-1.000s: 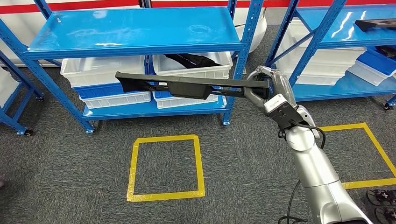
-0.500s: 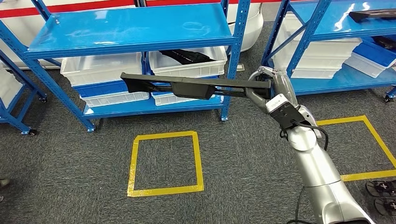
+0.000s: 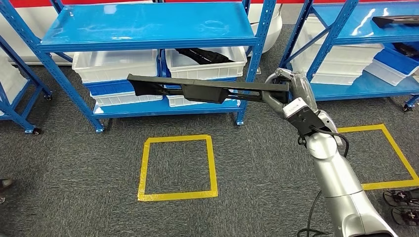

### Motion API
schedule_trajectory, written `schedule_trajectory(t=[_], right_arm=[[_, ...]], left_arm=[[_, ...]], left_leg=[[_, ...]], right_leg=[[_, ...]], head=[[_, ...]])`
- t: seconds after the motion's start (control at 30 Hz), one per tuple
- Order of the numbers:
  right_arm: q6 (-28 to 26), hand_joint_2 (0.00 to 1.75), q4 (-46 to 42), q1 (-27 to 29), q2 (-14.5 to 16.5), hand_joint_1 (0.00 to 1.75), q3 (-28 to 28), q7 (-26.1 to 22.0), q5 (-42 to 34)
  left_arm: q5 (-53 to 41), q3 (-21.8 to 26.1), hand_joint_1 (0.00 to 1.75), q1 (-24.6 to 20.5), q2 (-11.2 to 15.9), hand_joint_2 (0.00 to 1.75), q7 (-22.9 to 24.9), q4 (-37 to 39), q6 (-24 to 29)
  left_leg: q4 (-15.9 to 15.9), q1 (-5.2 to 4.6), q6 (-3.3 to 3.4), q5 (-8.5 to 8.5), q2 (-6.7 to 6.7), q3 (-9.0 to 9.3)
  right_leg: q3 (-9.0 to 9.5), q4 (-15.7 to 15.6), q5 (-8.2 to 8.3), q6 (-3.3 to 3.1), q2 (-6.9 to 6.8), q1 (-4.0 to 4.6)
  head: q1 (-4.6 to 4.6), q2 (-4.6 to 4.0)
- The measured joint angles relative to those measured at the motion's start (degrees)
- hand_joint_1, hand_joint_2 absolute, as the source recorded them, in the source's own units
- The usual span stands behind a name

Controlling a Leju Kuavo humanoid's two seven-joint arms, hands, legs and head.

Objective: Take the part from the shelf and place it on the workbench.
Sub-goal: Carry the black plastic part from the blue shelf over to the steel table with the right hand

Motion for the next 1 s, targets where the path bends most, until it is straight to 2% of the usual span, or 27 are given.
schedule_trajectory(t=[0.03,0.07,0.1,0.13,0.17,0.2,0.23,0.27,0.3,0.37,0.4,0.47,0.5,0.53,0.57,0.6,0.67,0.7,0.73,0.8,0.87,0.93,1.0], right_arm=[[0.0,1.75,0.0,0.0,0.0,1.75,0.0,0.1,0.1],[0.0,1.75,0.0,0.0,0.0,1.75,0.0,0.2,0.1],[-0.1,1.75,0.0,0.0,0.0,1.75,0.0,0.3,0.2],[-0.1,1.75,0.0,0.0,0.0,1.75,0.0,0.4,0.2],[-0.1,1.75,-0.1,0.0,0.0,1.75,0.0,0.5,0.3],[-0.2,1.75,-0.2,0.0,0.0,1.75,0.0,0.5,0.3],[-0.3,1.75,-0.3,0.0,0.0,1.75,0.0,0.6,0.3],[-0.3,1.75,-0.3,0.0,-0.1,1.75,0.0,0.7,0.3],[-0.4,1.75,-0.4,0.1,-0.1,1.75,0.0,0.7,0.4],[-0.5,1.75,-0.4,0.1,-0.1,1.75,-0.1,0.8,0.4],[-0.5,1.75,-0.5,0.1,-0.1,1.75,-0.1,0.8,0.4],[-0.5,1.75,-0.5,0.2,-0.1,1.75,-0.1,0.8,0.4],[-0.5,1.75,-0.5,0.3,-0.1,1.75,-0.1,0.8,0.4],[-0.5,1.75,-0.5,0.5,-0.1,1.75,-0.1,0.8,0.4],[-0.5,1.75,-0.5,0.6,-0.2,1.75,-0.1,0.8,0.4],[-0.5,1.75,-0.5,0.8,-0.2,1.75,-0.1,0.8,0.4],[-0.5,1.75,-0.6,0.9,-0.3,1.75,-0.2,0.8,0.4],[-0.5,1.75,-0.6,0.9,-0.3,1.75,-0.3,0.8,0.4],[-0.5,1.75,-0.7,0.9,-0.4,1.75,-0.4,0.8,0.4],[-0.5,1.75,-0.8,1.0,-0.4,1.75,-0.5,0.7,0.4],[-0.6,1.75,-1.0,1.1,-0.6,1.75,-0.6,0.7,0.5],[-0.6,1.75,-1.0,1.1,-0.8,1.75,-0.8,0.6,0.7],[-0.6,1.75,-1.0,1.3,-0.9,1.75,-0.9,0.6,0.7]], left_arm=[[0.0,0.0,0.0,0.0,0.0,1.75,0.0,0.0,0.0],[0.0,0.0,0.0,0.0,0.0,1.75,0.0,0.0,0.0],[0.0,0.0,0.0,0.0,-0.1,1.75,0.0,0.0,-0.1],[-0.1,0.0,0.0,0.0,-0.1,1.75,0.0,0.0,-0.1],[-0.2,0.0,0.0,0.0,-0.1,1.75,0.0,0.0,-0.2],[-0.3,0.0,0.0,0.0,-0.1,1.75,0.0,0.0,-0.2],[-0.4,0.0,0.0,0.0,-0.1,1.75,0.0,0.0,-0.2],[-0.4,0.0,0.0,0.0,-0.1,1.75,0.0,0.0,-0.2],[-0.5,0.0,0.0,0.1,0.0,1.75,0.0,0.0,-0.2],[-0.6,0.0,0.0,0.1,0.0,1.75,0.0,0.0,-0.3],[-0.6,0.0,0.0,0.1,0.0,1.75,0.0,0.0,-0.3],[-0.7,0.0,0.0,0.1,0.0,1.75,0.0,0.0,-0.3],[-0.7,0.0,0.0,0.1,0.0,1.75,0.0,0.0,-0.3],[-0.7,0.0,0.0,0.1,0.0,1.75,0.1,0.0,-0.3],[-0.7,0.0,0.0,0.1,0.0,1.75,0.1,0.0,-0.3],[-0.7,0.0,0.0,0.1,0.0,1.75,0.1,0.0,-0.3],[-0.7,0.0,0.0,0.0,0.0,1.75,0.2,0.0,-0.3],[-0.7,0.0,0.0,0.0,0.0,1.75,0.2,0.0,-0.3],[-0.7,0.0,0.0,-0.1,0.0,1.75,0.2,0.0,-0.3],[-0.6,0.0,0.0,-0.1,0.0,1.75,0.1,0.0,-0.3],[-0.5,0.0,0.0,-0.1,-0.2,1.75,-0.1,0.0,-0.3],[-0.4,0.0,0.0,-0.1,-0.3,1.75,-0.1,0.0,-0.3],[-0.4,0.0,0.0,-0.1,-0.3,1.75,-0.2,0.0,-0.3]], left_leg=[[0.0,-0.07,-0.01,0.33,0.0,-0.47],[0.1,-0.11,-0.07,0.63,-0.02,-0.88],[0.2,-0.13,-0.19,0.88,-0.04,-1.18],[0.3,-0.15,-0.36,1.08,-0.05,-1.44],[0.5,-0.26,-0.58,1.26,-0.08,-1.7],[0.7,-0.36,-0.84,1.43,-0.08,-1.93],[0.8,-0.46,-1.11,1.64,-0.07,-2.13],[0.8,-0.54,-1.38,1.89,-0.06,-2.3],[0.8,-0.56,-1.64,2.16,-0.06,-2.47],[2.0,-0.39,-2.27,1.05,-0.2,-3.31],[3.9,-0.23,-2.64,-0.63,-0.28,-4.19],[11.0,0.25,-3.37,-5.39,-0.33,-6.84],[14.6,0.46,-3.66,-7.24,-0.33,-8.04],[16.9,0.65,-3.86,-8.21,-0.32,-8.56],[17.0,0.81,-3.97,-8.06,-0.31,-7.99],[14.8,0.96,-3.97,-7.01,-0.3,-6.18],[6.8,1.07,-3.68,-4.4,-0.34,-0.76],[3.7,0.98,-3.45,-3.6,-0.37,1.19],[2.0,0.82,-3.21,-3.28,-0.39,2.15],[1.5,0.45,-2.63,-2.94,-0.37,1.96],[1.0,0.46,-1.64,-2.02,-0.16,1.7],[0.4,0.56,-0.75,-1.05,0.05,1.19],[0.4,0.44,-0.45,-0.37,0.12,0.23]], right_leg=[[-0.42,1.9,-0.78,0.26,0.0,-0.02],[0.4,1.4,-0.63,0.66,0.0,-0.02],[2.63,-1.9,0.43,1.12,-0.01,-0.02],[5.58,-6.8,1.7,1.45,-0.05,-0.02],[8.07,-11.0,2.83,1.48,-0.05,0.14],[9.7,-14.1,3.64,1.26,-0.02,0.31],[10.31,-15.4,4.0,0.87,0.02,0.5],[10.14,-15.4,4.24,0.43,0.09,0.72],[9.96,-15.4,4.56,0.0,0.11,0.52],[9.63,-15.5,5.33,-0.85,0.07,-0.05],[9.35,-15.5,5.73,-1.3,0.03,-0.38],[8.56,-15.5,6.41,-1.86,-0.03,-0.41],[8.13,-15.5,6.71,-1.89,-0.04,-0.38],[7.72,-15.4,7.0,-1.84,-0.03,-0.36],[7.35,-15.3,7.23,-1.69,-0.01,-0.37],[7.05,-15.2,7.41,-1.51,0.02,-0.38],[6.66,-15.0,7.72,-1.08,0.07,-0.27],[6.53,-15.0,7.86,-0.84,0.06,-0.15],[6.4,-14.9,8.04,-0.56,0.04,-0.03],[6.16,-15.1,8.51,0.17,-0.01,0.03],[5.51,-14.5,8.15,0.72,0.01,0.05],[3.37,-10.1,5.27,0.4,0.04,0.07],[-0.02,-1.7,1.1,-0.01,0.06,-0.01]], head=[[0.01,0.0],[0.02,0.0],[0.03,0.0],[0.05,0.0],[0.05,0.0],[0.05,0.0],[0.03,0.0],[0.01,0.0],[0.0,0.0],[-0.07,0.0],[-0.16,-0.01],[-0.33,0.0],[-0.38,0.0],[-0.38,0.0],[-0.4,0.0],[-0.43,0.0],[-0.45,0.0],[-0.39,0.0],[-0.37,0.0],[-0.29,0.0],[-0.28,0.0],[-0.15,0.0],[0.0,0.0]])
